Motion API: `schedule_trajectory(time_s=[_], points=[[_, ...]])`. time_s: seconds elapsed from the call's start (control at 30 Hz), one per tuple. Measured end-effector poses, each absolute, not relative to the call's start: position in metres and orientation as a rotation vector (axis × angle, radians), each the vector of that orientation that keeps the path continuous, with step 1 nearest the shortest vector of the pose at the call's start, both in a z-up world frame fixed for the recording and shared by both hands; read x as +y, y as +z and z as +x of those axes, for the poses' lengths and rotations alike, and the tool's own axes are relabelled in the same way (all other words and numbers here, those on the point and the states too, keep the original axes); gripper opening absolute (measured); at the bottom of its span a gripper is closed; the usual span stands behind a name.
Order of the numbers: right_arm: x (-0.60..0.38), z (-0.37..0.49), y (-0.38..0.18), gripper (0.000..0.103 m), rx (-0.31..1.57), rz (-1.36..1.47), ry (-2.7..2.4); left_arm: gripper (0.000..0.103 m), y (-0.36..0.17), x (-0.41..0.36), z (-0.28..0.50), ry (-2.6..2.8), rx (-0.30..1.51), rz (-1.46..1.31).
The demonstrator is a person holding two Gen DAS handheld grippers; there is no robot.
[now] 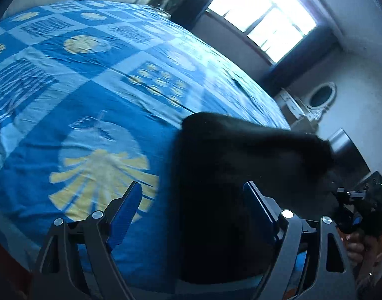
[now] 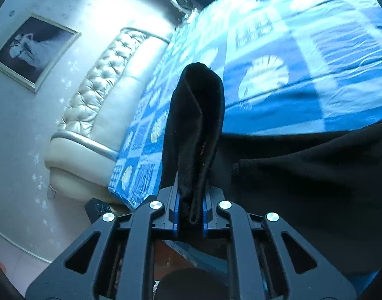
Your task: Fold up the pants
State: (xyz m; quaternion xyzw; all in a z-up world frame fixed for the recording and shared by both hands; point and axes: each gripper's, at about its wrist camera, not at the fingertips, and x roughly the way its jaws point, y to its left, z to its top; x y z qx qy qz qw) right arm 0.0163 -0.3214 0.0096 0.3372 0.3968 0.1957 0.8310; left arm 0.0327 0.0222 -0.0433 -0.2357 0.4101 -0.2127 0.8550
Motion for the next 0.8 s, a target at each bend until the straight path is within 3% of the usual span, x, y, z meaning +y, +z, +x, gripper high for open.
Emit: schedule_trajectory(time_s=[0.23, 0.8], points=[[-0.381, -0.018, 0.006, 0.012, 0.823, 0.746, 0.326, 0.082, -0.042, -0.010, 0.025, -0.535, 0.886, -0.443], [-0.425, -0.045, -0.040, 0.012, 0.873, 0.810, 0.206, 0.082, -0.053, -0.036, 0.016, -0.584, 0.939, -0.384]])
